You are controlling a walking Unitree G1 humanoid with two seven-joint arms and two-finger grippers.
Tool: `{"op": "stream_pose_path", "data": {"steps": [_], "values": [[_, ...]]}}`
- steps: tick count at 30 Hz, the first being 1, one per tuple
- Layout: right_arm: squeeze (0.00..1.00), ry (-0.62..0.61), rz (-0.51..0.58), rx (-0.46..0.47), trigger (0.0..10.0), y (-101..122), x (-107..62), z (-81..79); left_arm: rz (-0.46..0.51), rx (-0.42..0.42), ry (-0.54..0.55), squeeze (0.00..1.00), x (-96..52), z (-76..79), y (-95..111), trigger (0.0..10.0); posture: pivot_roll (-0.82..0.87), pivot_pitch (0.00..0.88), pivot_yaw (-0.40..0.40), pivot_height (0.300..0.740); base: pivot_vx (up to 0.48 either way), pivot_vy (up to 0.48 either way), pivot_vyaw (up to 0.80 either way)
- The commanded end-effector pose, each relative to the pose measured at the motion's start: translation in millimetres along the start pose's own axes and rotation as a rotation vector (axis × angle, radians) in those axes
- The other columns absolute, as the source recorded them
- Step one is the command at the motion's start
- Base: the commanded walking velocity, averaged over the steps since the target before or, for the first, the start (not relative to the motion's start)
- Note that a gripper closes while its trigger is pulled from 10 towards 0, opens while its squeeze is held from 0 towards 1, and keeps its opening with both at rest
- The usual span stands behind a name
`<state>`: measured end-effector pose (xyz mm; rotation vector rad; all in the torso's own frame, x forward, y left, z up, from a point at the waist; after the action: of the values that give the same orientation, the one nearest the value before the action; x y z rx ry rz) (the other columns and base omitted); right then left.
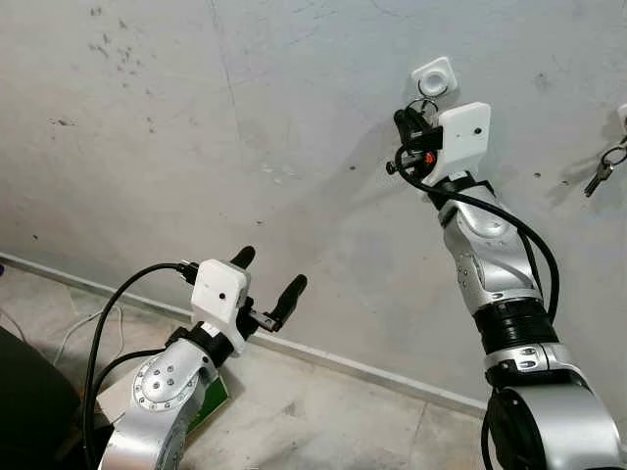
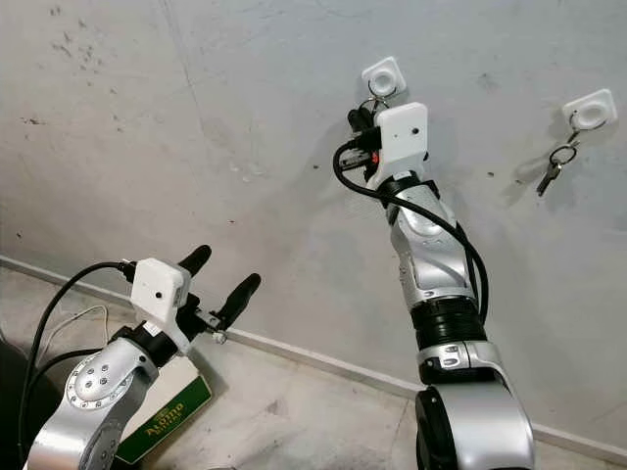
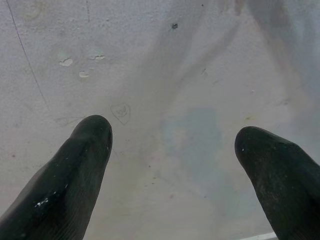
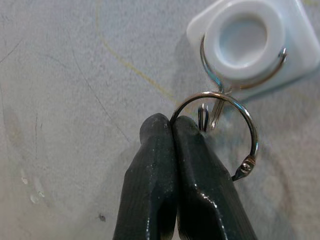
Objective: Hang keys on a hook
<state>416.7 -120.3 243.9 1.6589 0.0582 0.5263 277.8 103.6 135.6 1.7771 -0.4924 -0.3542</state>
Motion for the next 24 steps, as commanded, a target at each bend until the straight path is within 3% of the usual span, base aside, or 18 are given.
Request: {"op": "stream_pose_path", "data": {"steps": [1, 12, 17, 24], "values": [[0.00, -0.011, -0.029, 0.033, 10.0, -7.8, -1.2, 1.8, 0.002, 0.010, -0.005, 0.00, -1.5, -2.0, 2.7, 10.0, 0.08, 0.083, 0.024, 0.740, 0.000, 0.000, 0.00], [0.00, -0.017, -0.082, 0.066, 10.0, -25.5, -9.1, 2.4, 0.038, 0.009, -0.002, 0.00, 1.4, -3.0, 14.7, 10.0, 0.08, 0.083, 0.024, 0.740, 0.000, 0.000, 0.00], [0.00, -0.012, -0.102, 0.054, 10.0, -30.9, -11.5, 2.4, 0.123, -0.002, -0.005, 0.00, 9.1, -3.8, 40.8, 10.0, 0.08, 0.088, 0.023, 0.740, 0.000, 0.000, 0.00], [0.00, -0.020, -0.111, 0.046, 10.0, -33.5, -12.1, 3.6, 0.169, -0.013, -0.024, 0.00, 13.0, -1.3, 55.6, 10.0, 0.08, 0.088, 0.023, 0.740, 0.000, 0.000, 0.00]]}}
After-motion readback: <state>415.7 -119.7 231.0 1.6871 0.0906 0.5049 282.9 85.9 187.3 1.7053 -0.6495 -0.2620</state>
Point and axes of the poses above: a point about 5 cm out from each wrist's last joint towards the gripper, its own x axis pointing out of the wrist towards the gripper, its own y axis along the axis of the wrist's last joint, z = x × y, the point moved 4 cm from there along x, pointing out of the wrist towards the gripper, and after that the axes turned 12 degrees about x, right-handed, at the moved point
